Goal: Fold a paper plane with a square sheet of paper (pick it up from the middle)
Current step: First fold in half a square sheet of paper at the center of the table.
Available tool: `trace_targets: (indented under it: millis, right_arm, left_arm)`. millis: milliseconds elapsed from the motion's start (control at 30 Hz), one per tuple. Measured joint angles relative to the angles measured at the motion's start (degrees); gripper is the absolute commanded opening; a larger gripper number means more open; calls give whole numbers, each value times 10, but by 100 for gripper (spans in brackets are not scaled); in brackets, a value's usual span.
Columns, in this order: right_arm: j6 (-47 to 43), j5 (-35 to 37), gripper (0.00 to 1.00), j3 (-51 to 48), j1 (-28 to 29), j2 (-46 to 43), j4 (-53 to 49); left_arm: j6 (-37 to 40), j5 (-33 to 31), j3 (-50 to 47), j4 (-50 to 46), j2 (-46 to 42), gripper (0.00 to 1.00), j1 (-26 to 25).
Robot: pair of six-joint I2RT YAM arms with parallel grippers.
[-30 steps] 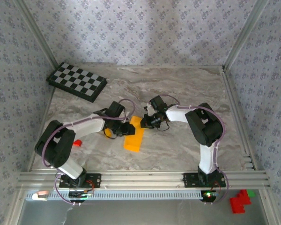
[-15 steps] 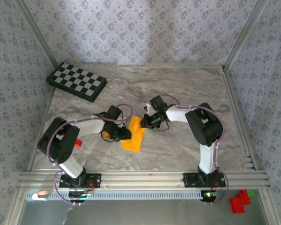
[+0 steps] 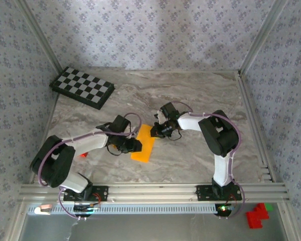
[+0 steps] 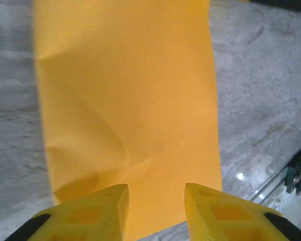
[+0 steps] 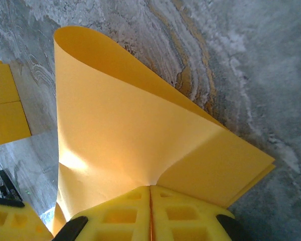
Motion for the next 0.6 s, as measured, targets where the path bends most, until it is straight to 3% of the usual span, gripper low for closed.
trace_targets:
  millis: [600]
  right_arm:
    - [-7,0,10,3,-3,1,-9]
  left_arm:
    - [-2,3,-39,21,24,31,42]
